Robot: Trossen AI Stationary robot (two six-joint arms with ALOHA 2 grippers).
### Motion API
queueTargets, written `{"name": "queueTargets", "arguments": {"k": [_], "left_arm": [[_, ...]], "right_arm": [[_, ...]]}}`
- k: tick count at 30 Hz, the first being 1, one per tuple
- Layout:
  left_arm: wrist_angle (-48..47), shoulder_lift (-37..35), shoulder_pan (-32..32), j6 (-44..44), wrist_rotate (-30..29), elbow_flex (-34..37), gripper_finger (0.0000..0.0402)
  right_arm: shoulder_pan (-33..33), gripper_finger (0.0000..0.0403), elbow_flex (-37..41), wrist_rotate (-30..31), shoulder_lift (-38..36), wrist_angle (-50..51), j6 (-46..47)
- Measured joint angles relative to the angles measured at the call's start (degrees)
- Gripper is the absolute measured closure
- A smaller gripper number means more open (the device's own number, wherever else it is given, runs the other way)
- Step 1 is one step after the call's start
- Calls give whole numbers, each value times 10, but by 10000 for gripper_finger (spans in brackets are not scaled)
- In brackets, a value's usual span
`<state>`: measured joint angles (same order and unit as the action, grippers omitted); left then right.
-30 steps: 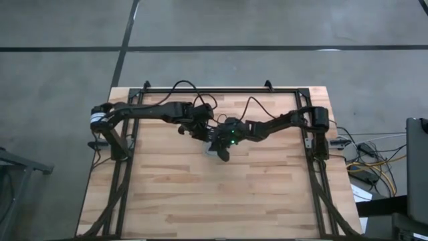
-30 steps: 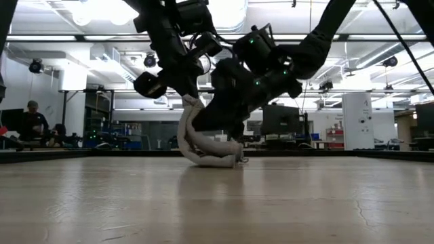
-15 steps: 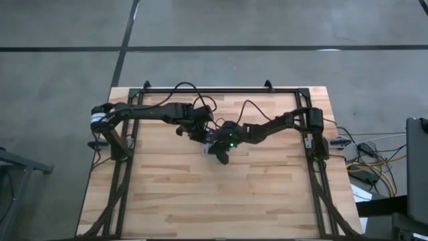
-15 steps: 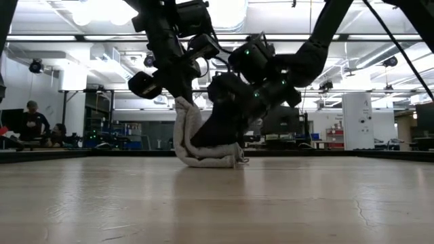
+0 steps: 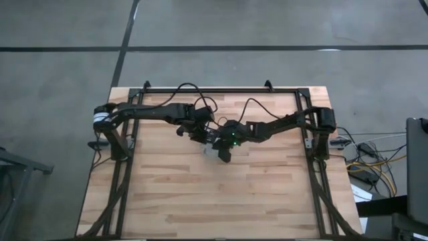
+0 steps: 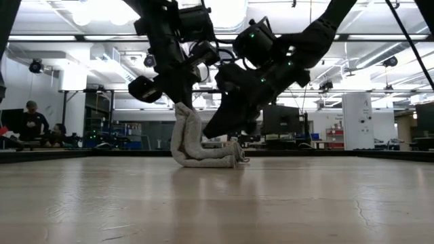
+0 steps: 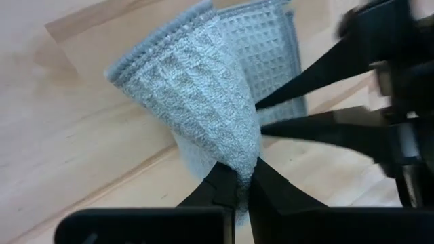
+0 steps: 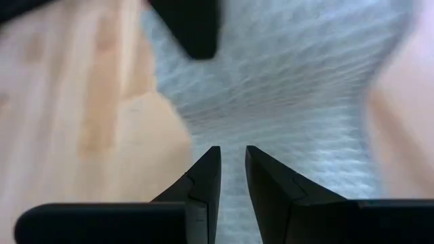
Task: Fold microfiber towels
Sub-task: Fold the gray on the table
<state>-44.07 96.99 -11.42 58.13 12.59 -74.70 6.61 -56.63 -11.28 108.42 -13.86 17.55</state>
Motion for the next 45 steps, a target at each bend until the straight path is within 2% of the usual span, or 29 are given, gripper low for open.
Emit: {"name": "queueTargets", "arguments": {"k": [3, 14, 20, 31, 45], "left_arm": [[1, 14, 0, 0, 13, 0, 387], [13, 25, 1, -7, 28, 0, 387], [14, 25, 0, -8, 27, 1, 387], [18, 26, 0, -1, 28, 1, 387], [38, 33, 0, 3, 35, 1, 387]], "right_arm": [[-8, 335, 4, 57, -13, 9, -7], [-15, 335, 41, 75, -60, 2, 0], [-18, 335, 77, 162, -117, 1, 16], [-21, 335, 126, 160, -214, 2, 17], [-38, 335, 130, 159, -297, -26, -26]]}}
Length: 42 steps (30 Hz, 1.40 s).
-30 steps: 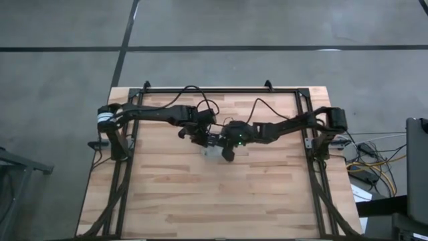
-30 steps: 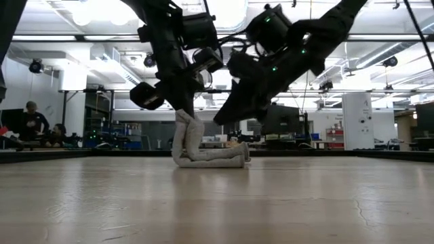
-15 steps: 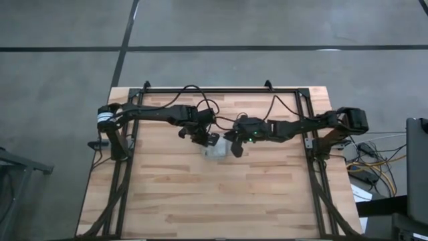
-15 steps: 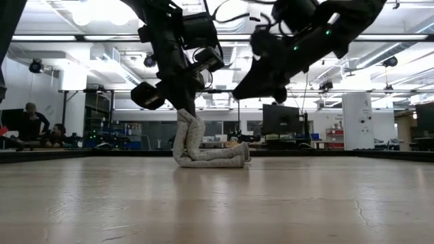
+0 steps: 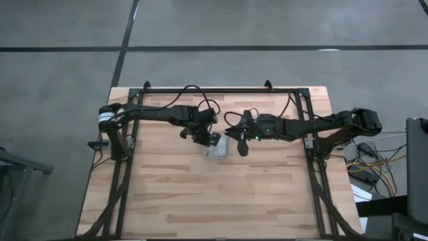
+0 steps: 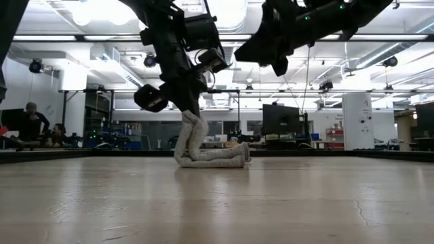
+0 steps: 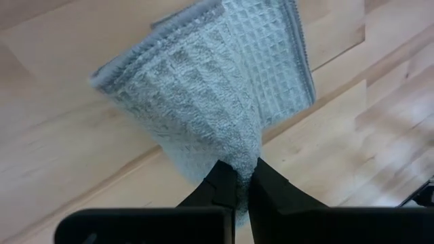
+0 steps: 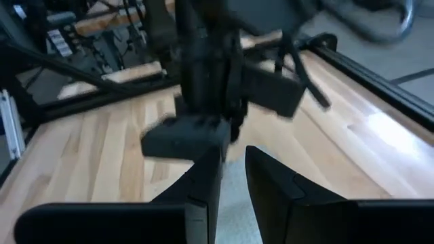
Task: Fold microfiber towels
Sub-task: Fold the gray on the table
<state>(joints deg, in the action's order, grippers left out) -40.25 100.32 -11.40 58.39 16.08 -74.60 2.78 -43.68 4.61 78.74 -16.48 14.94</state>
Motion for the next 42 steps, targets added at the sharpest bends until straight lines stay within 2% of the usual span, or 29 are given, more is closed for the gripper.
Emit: {"name": "queueTargets", "arguments": {"k": [8, 16, 24, 33, 42], "left_arm": [[44, 30, 0, -15, 49, 0, 387], [79, 33, -1, -16, 51, 0, 366], [103, 33, -1, -24, 51, 0, 384], [128, 33, -1, -48, 22, 0, 329], [128, 33, -1, -46, 18, 0, 307]], "right_arm": [[-3, 335, 0, -1, -3, -4, -2], [-6, 335, 0, -1, -2, -4, -2], [-7, 335, 0, 0, -1, -5, -3], [-8, 335, 0, 1, -2, -8, -4], [-8, 335, 0, 1, -2, -6, -4]]}}
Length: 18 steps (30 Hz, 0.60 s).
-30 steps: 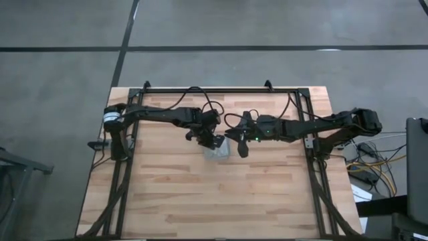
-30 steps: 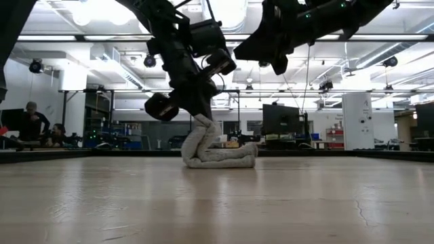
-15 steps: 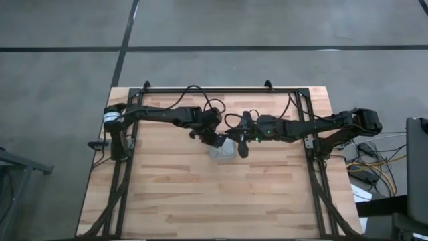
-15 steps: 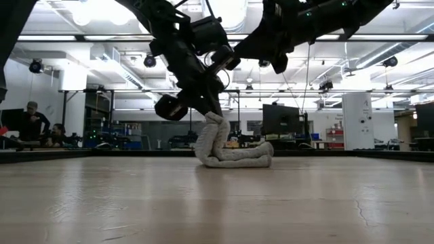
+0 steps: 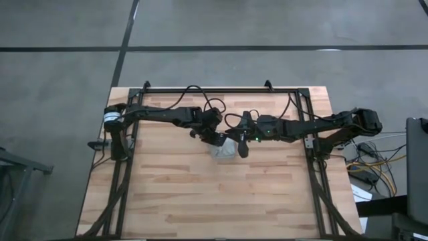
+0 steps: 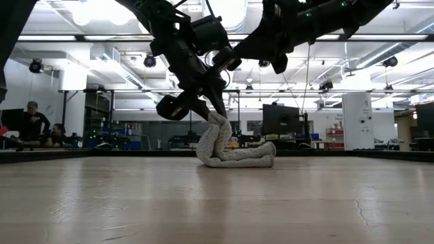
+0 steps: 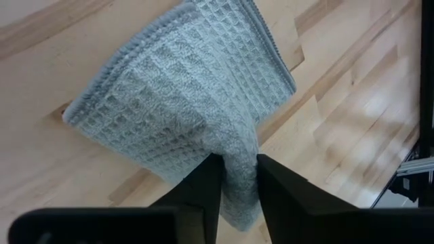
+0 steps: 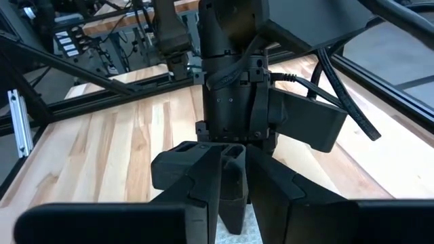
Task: Fold microfiber towels
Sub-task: Fold the gray on the table
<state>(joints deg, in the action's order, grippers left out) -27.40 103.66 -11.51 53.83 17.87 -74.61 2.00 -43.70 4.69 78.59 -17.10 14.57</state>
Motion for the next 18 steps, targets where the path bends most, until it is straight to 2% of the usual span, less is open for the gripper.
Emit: {"name": "queueTargets", "arguments": {"k": [18], "left_arm": [[21, 0, 0, 8, 3, 0, 259]], "right_arm": [[0, 335, 0, 0, 0, 0, -2]]}}
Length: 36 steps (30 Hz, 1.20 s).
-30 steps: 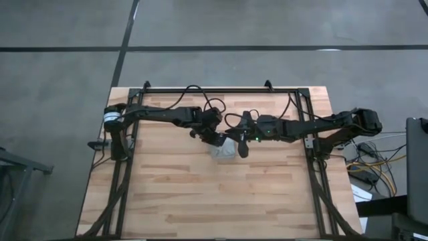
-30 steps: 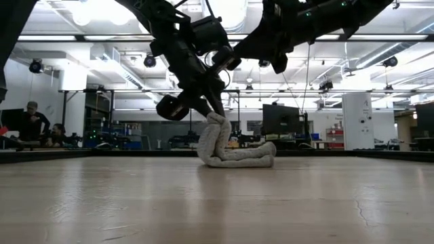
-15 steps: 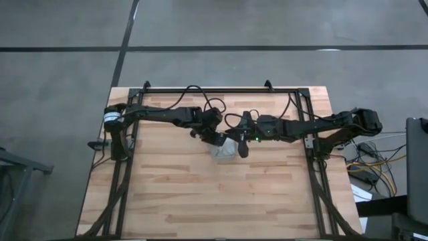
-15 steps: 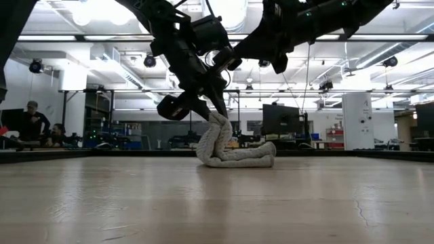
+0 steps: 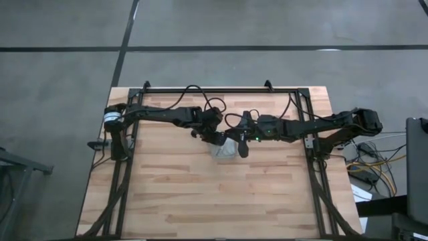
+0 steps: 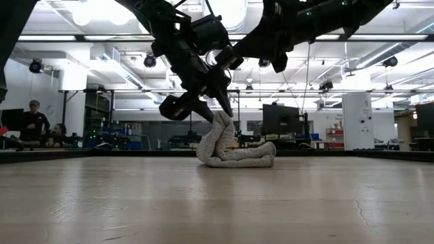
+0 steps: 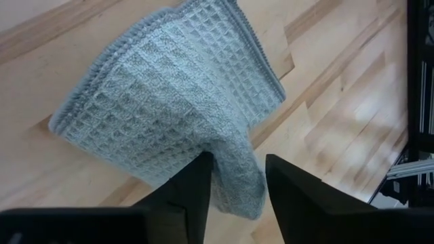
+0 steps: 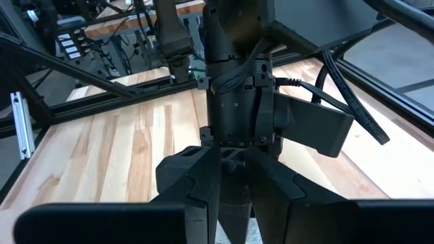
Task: Fold microfiber towels
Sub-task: Fold the gray on the table
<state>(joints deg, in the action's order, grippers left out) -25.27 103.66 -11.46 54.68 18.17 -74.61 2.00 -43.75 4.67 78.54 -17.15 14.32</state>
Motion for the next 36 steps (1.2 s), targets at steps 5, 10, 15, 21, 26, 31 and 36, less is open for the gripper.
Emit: {"name": "queueTargets", "arguments": {"k": [5, 10, 15, 21, 26, 31, 36], "left_arm": [[2, 0, 0, 5, 1, 0, 241], [2, 0, 0, 17, 3, 0, 223], [7, 0, 0, 17, 2, 0, 210], [13, -3, 0, 12, 2, -2, 207], [13, -7, 0, -1, 0, -13, 206], [15, -7, 0, -3, 0, -17, 206], [20, -7, 0, -3, 0, -14, 206]], "right_arm": [[0, 335, 0, 0, 0, 0, 0], [0, 335, 0, 0, 0, 0, -10], [0, 335, 0, 0, 0, 0, -10], [0, 335, 0, 0, 0, -1, -13], [0, 335, -1, 0, -1, -5, -16], [0, 335, -1, 0, -2, -19, -26], [0, 335, 0, 0, -2, -21, -26]]}}
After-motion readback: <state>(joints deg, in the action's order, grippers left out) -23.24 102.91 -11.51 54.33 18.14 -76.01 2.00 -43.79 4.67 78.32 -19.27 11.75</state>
